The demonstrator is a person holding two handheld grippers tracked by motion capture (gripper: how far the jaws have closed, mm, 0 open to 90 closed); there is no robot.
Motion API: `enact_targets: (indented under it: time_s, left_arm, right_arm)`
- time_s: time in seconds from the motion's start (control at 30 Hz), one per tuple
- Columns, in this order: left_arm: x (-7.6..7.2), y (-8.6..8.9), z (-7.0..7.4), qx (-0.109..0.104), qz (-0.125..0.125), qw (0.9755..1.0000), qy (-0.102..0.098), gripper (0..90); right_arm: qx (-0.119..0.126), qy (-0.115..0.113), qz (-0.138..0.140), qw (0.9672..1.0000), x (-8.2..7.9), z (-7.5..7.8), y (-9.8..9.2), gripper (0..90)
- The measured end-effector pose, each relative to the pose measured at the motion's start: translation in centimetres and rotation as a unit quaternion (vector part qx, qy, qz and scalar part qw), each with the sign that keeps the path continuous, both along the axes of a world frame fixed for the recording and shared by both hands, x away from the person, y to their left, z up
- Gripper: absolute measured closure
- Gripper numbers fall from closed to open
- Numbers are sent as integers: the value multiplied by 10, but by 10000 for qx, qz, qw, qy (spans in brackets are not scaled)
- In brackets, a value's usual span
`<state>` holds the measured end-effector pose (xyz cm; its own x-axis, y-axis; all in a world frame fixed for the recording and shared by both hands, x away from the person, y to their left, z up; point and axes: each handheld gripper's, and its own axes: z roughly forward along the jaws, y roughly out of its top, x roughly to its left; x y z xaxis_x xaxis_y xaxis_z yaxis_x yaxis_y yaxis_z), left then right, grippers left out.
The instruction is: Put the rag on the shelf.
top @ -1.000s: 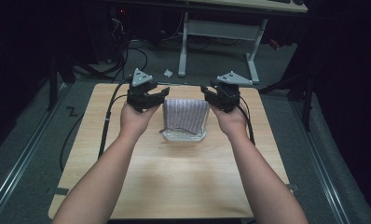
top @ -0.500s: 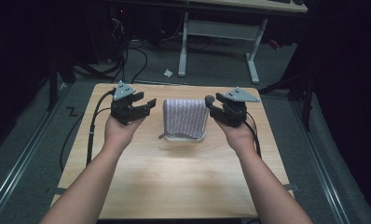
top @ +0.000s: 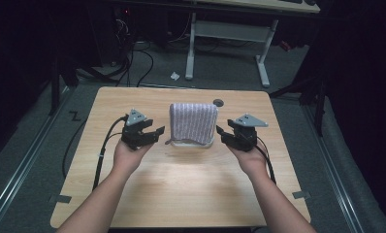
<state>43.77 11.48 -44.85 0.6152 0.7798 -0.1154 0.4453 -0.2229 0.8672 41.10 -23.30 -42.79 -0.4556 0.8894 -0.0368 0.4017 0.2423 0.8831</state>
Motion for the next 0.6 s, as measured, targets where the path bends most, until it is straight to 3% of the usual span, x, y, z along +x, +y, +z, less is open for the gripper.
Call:
enact_targets:
  time_s: [0.1, 0.17, 0.2, 0.33, 0.43, 0.53, 0.6]
  left_arm:
    - [-8, 1, -21, 31, -58, 9998, 191, 424]
    - [-18, 1, -34, 75, -125, 9995, 263, 422]
    - [-23, 1, -40, 108, -155, 9994, 273, 423]
    - [-56, 6, -63, 438, -353, 9982, 195, 426]
    - [-85, 18, -69, 382, -402, 9984, 103, 426]
    - [-117, 34, -74, 178, -138, 9997, -59, 443]
    - [-121, 37, -70, 220, -191, 9992, 262, 448]
  right_arm:
    - [-31, 152, 16, 9999, -5, -15, -1, 463]
    - [-105, 103, -3, 9999, -12, -26, -1, 477]
    - [-81, 106, -15, 9999, -21, -36, -1, 492]
    - [-66, 107, -45, 9999, -35, -52, -2, 486]
    - [-26, 211, -102, 9997, -53, -68, -6, 462]
    - [67, 223, -186, 9996, -81, -80, -15, 498]
    - [22, 373, -124, 9992, -90, -74, -23, 442]
